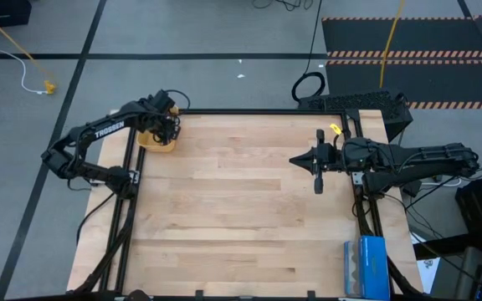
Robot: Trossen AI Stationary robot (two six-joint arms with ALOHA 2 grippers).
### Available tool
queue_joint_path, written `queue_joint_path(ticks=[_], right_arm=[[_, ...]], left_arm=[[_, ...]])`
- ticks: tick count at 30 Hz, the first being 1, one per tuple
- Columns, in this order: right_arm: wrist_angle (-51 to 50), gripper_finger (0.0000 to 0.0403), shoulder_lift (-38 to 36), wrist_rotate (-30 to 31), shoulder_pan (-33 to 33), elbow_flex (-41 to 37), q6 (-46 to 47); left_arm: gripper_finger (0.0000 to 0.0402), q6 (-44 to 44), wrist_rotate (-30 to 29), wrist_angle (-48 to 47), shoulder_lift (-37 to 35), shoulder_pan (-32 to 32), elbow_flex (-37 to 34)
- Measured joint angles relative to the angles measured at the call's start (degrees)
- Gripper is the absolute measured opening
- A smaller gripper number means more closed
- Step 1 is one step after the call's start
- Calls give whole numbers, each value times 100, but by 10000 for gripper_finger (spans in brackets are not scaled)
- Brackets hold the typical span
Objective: Pick and place USB-C Cables
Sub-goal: Put the black charger cable into the yellow bin
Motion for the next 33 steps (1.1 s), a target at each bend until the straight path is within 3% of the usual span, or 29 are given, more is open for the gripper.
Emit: queue_joint_path(ticks=[21, 33], right_arm=[[0, 0, 0, -20, 0, 0, 0], [-1, 0, 0, -22, 0, 0, 0]], left_arm=[[44, -320, -15, 399, 0, 0, -329], [44, -335, -439, 268, 0, -175, -329]])
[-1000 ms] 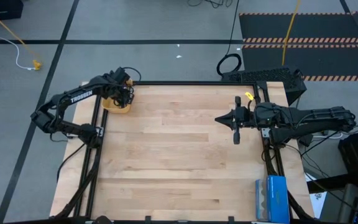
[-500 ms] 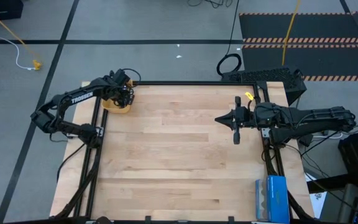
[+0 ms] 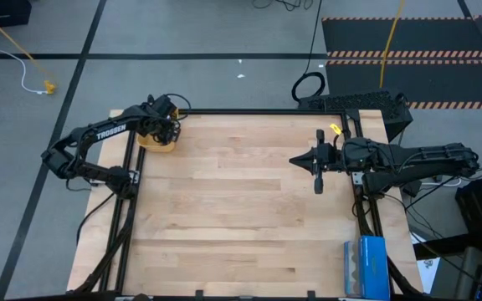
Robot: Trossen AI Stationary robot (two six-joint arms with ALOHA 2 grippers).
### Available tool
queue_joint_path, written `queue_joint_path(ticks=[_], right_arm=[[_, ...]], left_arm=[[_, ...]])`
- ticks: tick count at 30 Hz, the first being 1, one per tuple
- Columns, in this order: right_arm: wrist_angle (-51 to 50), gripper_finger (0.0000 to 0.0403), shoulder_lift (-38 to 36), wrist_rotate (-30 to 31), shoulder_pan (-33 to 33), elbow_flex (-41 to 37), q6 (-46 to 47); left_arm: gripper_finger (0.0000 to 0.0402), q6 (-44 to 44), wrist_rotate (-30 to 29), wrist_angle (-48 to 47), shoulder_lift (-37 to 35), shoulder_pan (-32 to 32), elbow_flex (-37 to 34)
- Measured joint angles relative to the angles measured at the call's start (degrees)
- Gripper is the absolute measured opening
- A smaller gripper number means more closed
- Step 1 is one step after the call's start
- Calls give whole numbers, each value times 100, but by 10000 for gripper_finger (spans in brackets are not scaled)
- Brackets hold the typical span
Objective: Pick and place USB-C Cables
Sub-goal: Put the black charger cable into the yellow bin, then return to Home Position
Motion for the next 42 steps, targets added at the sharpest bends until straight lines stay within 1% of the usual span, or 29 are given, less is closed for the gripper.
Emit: queue_joint_path(ticks=[5, 7, 14, 16, 19, 29, 33, 37, 42], right_arm=[[-12, 0, 0, -2, 0, 0, 2], [-55, 0, 0, -2, 0, 0, 30], [-116, 0, 2, -2, 0, 0, 44], [-115, 0, 2, -2, 0, 0, 44], [-115, 0, 2, -2, 0, 0, 44], [-111, 0, 2, -2, 0, 0, 35], [-111, 0, 2, -2, 0, 0, 26], [-113, 0, 2, -2, 0, 0, 24], [-120, 0, 2, -2, 0, 0, 22]], left_arm=[[53, 67, -15, -113, 0, -2, 0], [68, 33, -15, -154, 0, -30, 0], [140, -26, -15, -243, 0, -39, 0], [152, -45, -17, -229, 0, -38, 0], [157, -50, -17, -219, 0, -39, 2], [153, 211, -109, -335, -4, -112, 252], [124, 210, -436, -396, -4, -155, 267], [91, 188, -448, -367, -4, -174, 267], [66, 200, -424, -430, -4, -305, 269]])
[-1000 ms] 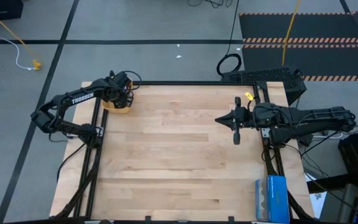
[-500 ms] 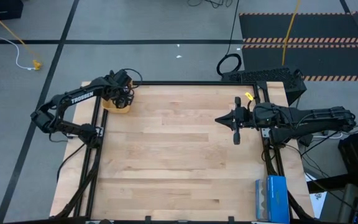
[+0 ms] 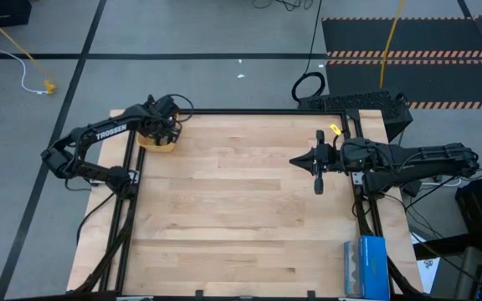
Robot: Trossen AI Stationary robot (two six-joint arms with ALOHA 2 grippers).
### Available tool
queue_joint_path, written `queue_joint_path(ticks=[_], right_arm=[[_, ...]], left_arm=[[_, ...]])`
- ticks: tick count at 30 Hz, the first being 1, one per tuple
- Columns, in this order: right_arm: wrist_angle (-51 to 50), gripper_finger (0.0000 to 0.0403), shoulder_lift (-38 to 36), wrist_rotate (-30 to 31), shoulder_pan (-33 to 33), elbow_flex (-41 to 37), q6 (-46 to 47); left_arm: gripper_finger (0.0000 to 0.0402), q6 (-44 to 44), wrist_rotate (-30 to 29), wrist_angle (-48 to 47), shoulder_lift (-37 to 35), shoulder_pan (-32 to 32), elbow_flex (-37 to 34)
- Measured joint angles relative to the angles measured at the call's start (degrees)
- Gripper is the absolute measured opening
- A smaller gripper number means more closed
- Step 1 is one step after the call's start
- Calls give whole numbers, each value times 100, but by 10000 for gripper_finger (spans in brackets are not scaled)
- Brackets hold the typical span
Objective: Pick and place USB-C Cables
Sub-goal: Return to Home Position
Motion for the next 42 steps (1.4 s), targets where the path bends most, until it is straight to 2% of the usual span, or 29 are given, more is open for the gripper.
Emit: queue_joint_path(ticks=[11, 17, 24, 29, 36, 42], right_arm=[[-5, 0, 0, 0, 0, -2, 0], [-13, 0, 0, 1, 0, -2, 0], [-22, 0, 0, 0, 0, -2, 0], [-13, 0, 0, 0, 0, -2, -1], [-10, 0, -1, 1, 0, -2, -60], [-7, 0, -98, 2, 0, -2, -90]], left_arm=[[56, 296, 31, 49, -199, -654, 315], [43, 300, 485, -86, -841, -1035, 527], [6, 95, 671, -687, -1620, -1402, 742], [8, 114, 928, -1029, -2072, -1653, 937], [6, 241, 1383, -998, -2647, -2050, 1014], [4, 209, 1412, -942, -2999, -2616, 1012]])
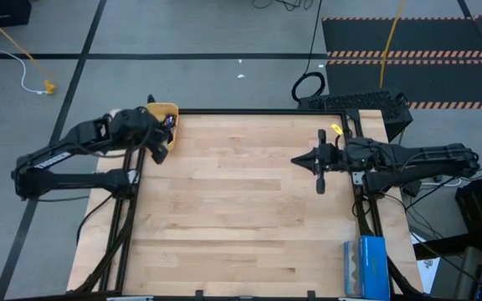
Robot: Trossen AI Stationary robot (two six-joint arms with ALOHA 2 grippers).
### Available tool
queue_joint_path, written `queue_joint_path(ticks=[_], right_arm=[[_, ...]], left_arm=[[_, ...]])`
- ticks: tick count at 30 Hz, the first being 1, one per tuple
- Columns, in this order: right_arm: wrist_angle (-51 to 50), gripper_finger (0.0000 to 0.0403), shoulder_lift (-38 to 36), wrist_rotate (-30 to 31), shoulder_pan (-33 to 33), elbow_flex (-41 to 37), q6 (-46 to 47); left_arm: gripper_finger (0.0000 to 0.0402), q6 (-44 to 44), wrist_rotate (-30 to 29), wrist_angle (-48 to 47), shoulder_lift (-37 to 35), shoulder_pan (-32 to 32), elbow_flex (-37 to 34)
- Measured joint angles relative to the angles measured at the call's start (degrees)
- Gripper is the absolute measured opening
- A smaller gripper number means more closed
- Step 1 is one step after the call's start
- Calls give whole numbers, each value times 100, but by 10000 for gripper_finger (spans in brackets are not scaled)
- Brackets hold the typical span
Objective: Pick and place USB-C Cables
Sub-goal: Return to Home Position
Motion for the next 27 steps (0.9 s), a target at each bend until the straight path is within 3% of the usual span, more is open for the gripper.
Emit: queue_joint_path(ticks=[18, 27], right_arm=[[0, 0, -485, -19, 2, 0, -52], [2, 0, -735, -320, 150, 0, -274]], left_arm=[[3, 458, -39, 804, -810, -2412, -4], [2, 1061, -61, 1975, -1120, -3387, -538]])
